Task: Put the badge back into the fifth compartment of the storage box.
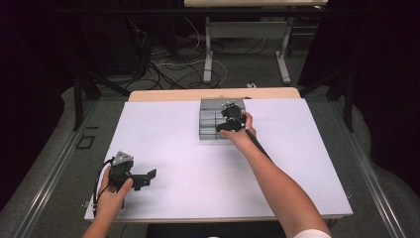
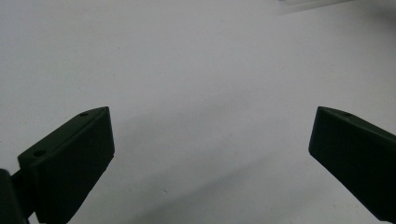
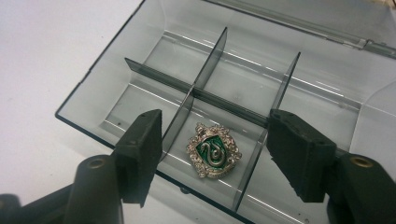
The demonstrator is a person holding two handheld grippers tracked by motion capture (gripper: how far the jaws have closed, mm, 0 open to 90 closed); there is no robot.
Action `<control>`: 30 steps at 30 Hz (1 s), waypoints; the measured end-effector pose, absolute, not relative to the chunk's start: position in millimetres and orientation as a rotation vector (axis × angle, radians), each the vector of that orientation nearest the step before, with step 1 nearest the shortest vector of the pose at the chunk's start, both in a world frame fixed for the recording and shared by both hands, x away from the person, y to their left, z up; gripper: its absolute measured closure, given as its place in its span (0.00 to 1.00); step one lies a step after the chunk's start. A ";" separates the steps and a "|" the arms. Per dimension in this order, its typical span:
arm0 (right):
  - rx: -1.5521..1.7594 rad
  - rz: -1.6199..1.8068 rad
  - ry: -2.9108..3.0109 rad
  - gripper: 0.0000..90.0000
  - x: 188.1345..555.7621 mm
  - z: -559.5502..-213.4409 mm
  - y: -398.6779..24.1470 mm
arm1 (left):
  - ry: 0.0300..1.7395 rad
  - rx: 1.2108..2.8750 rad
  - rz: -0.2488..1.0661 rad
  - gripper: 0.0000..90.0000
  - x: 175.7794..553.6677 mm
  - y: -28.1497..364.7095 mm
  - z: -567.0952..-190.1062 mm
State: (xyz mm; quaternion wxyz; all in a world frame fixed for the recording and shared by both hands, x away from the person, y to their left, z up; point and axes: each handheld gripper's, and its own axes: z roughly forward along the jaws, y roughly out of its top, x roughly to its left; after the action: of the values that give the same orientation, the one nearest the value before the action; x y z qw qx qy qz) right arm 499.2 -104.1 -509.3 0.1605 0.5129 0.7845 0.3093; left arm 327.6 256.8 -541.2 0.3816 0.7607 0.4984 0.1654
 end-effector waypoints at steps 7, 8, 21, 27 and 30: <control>1.467 0.921 2.218 0.32 495.7 -503.6 -105.0 | 1.281 1.930 0.417 0.00 328.1 257.4 -541.6; 1.464 0.926 2.219 0.31 494.8 -502.9 -105.0 | 1.281 1.939 0.409 0.00 328.1 258.0 -541.3; 1.439 0.928 2.237 0.24 481.1 -492.0 -115.2 | 1.273 1.949 0.410 0.00 327.8 257.2 -541.5; 1.451 0.957 2.245 0.22 472.5 -487.2 -125.6 | 1.272 1.943 0.416 0.00 327.8 256.2 -542.3; 1.443 0.967 2.245 0.20 467.3 -484.5 -130.9 | 1.270 1.947 0.417 0.00 327.9 256.3 -542.2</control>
State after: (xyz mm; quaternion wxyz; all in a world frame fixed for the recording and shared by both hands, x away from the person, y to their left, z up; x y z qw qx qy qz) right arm 467.3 -130.9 -484.5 0.1509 0.5027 0.7818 0.3367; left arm 327.9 256.3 -542.2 0.3801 0.7626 0.4973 0.1632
